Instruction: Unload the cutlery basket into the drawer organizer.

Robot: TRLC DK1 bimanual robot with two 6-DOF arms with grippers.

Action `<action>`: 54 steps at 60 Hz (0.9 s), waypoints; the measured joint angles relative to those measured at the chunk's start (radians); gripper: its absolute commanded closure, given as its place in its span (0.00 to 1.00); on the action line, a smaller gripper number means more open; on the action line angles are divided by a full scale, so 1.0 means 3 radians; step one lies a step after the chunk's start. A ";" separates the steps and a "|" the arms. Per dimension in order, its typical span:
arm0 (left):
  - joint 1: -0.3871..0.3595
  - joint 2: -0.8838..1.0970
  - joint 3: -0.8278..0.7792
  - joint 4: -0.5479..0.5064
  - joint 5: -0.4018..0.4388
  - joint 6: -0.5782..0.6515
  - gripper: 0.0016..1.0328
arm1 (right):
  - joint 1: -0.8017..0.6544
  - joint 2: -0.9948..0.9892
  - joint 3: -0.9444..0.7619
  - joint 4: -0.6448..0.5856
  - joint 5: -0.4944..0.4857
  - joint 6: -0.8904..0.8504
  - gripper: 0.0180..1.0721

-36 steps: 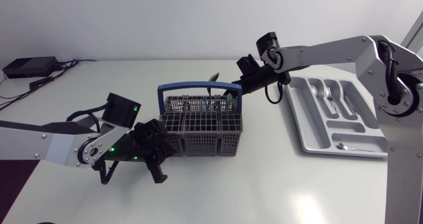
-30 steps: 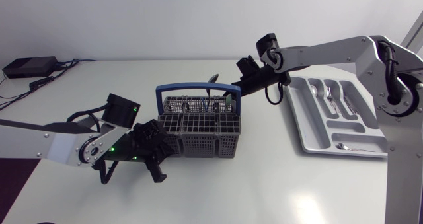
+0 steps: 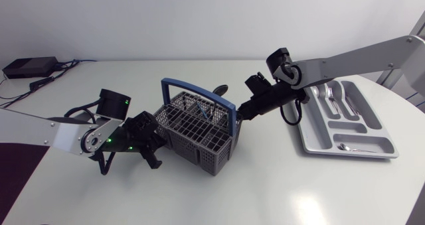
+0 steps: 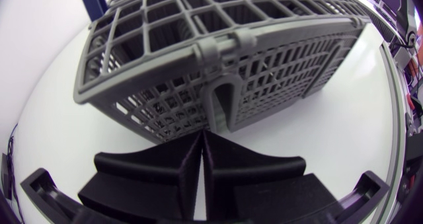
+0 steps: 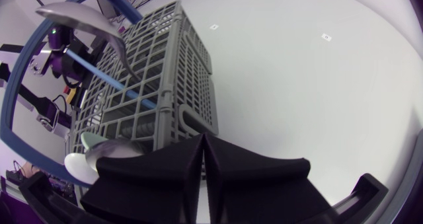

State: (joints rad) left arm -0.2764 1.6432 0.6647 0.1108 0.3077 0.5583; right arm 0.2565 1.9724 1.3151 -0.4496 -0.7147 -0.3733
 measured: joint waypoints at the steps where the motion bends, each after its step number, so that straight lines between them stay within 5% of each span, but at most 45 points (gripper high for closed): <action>1: 0.0008 0.0020 0.0011 0.0000 0.0005 -0.0001 0.90 | 0.0004 -0.0047 -0.0055 0.0001 0.0003 -0.0009 0.92; 26: 0.0104 0.0662 0.0838 -0.0028 -0.0011 -0.0053 0.90 | 0.0066 -0.0988 -0.1038 0.0003 -0.0013 -0.0056 0.92; 54: 0.0037 0.1176 0.1748 -0.0298 -0.0036 -0.0120 0.90 | 0.0591 -0.1211 -0.1278 0.0070 0.0029 0.0196 0.92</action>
State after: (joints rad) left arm -0.2653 1.9961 1.1892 0.0216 0.2970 0.5224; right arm 0.4339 1.6093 0.9318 -0.4286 -0.7059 -0.3145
